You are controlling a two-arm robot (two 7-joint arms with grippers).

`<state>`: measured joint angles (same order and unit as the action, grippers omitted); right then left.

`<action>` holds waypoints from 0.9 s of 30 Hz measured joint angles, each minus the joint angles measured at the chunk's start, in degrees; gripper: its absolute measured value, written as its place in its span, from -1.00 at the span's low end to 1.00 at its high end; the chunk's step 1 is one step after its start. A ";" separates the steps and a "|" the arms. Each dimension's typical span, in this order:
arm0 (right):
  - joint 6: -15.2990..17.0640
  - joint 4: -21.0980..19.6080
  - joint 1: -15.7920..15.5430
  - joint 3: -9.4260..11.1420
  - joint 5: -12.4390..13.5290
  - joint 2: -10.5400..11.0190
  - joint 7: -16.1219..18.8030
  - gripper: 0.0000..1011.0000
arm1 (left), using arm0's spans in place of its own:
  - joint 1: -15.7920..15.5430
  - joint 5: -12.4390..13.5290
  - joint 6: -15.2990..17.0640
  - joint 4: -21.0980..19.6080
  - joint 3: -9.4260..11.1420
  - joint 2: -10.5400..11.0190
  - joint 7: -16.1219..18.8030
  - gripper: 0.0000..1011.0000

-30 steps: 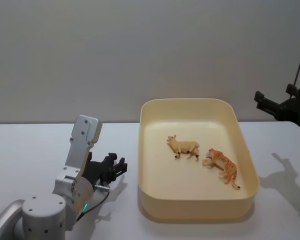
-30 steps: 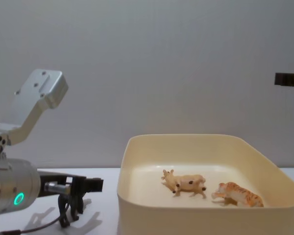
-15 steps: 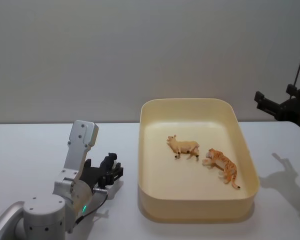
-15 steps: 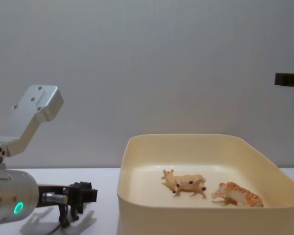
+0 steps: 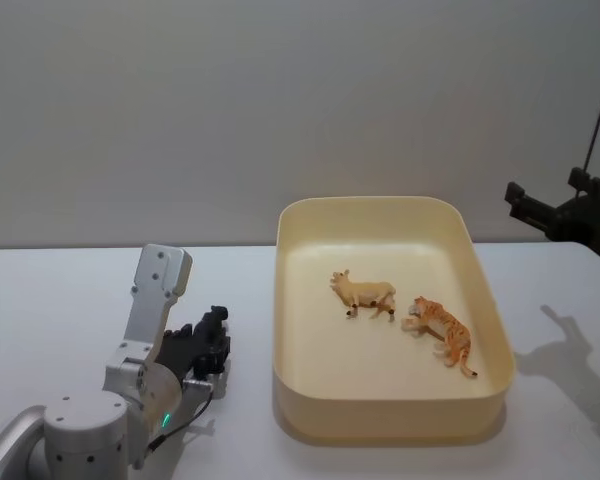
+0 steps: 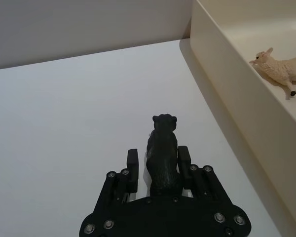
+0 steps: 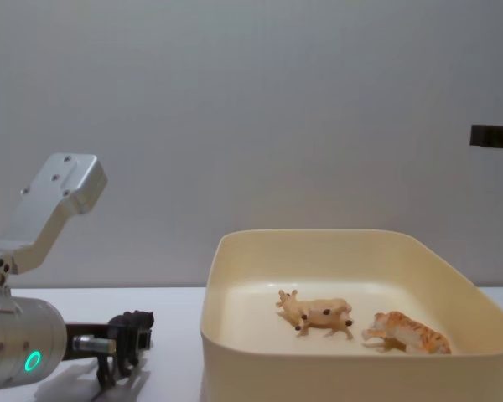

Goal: Pick up the toy alternately with two hands and place it into the central storage box.

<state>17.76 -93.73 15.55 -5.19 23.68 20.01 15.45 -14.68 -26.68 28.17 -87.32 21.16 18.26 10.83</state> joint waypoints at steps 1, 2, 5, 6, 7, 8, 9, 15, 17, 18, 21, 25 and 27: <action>0.00 0.00 0.00 0.00 0.00 0.00 0.00 0.98 | -0.01 -0.01 -0.02 0.05 -0.02 -0.02 -0.03 -0.04; 0.00 0.00 0.00 0.00 0.00 0.00 0.00 0.98 | -0.02 -0.02 -0.02 0.06 -0.03 -0.03 -0.05 -0.16; 0.00 0.00 0.00 0.00 0.00 0.00 0.00 0.98 | -0.02 0.02 -0.03 0.07 -0.04 -0.04 -0.07 -0.32; 0.00 0.00 0.00 0.00 0.00 0.00 0.00 0.98 | -0.02 0.18 0.00 0.07 -0.05 -0.05 -0.06 -0.35; 0.00 0.00 0.00 0.00 0.00 0.00 0.00 0.98 | -0.02 0.39 0.06 0.01 -0.05 -0.07 0.02 -0.35; 0.00 0.00 0.00 0.00 0.00 0.00 0.00 0.98 | -0.02 0.53 0.10 -0.05 -0.05 -0.09 0.11 -0.35; 0.00 0.00 0.00 0.00 0.00 0.00 0.00 0.98 | -0.02 0.72 0.14 -0.11 -0.05 -0.10 0.28 -0.35; 0.00 0.01 0.00 0.00 0.00 0.00 0.00 0.98 | -0.18 2.28 -0.10 -0.97 -0.11 -0.31 1.58 -0.35; 0.00 0.01 0.00 0.00 0.00 0.00 0.00 0.98 | -0.42 3.19 -0.43 -1.32 -0.14 -0.43 1.90 -0.35; 0.00 0.00 0.00 0.00 0.00 0.00 0.00 0.98 | -0.51 3.53 -0.55 -1.44 -0.15 -0.46 1.92 -0.35; 0.00 0.00 0.00 0.00 0.00 0.00 0.00 0.98 | -1.05 5.12 -1.06 -1.90 -0.17 -0.60 1.82 -0.35; 0.00 0.01 0.00 0.00 0.00 0.00 0.00 0.98 | -1.98 7.20 -1.60 -2.38 -0.18 -0.80 0.49 -0.35; 0.00 0.00 0.00 0.00 0.00 0.00 0.01 0.98 | -2.37 8.11 -1.81 -2.51 -0.18 -0.88 -0.39 -0.35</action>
<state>17.76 -93.73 15.56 -5.20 23.68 20.02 15.46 -17.05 -18.57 26.36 -89.84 20.98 17.38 10.44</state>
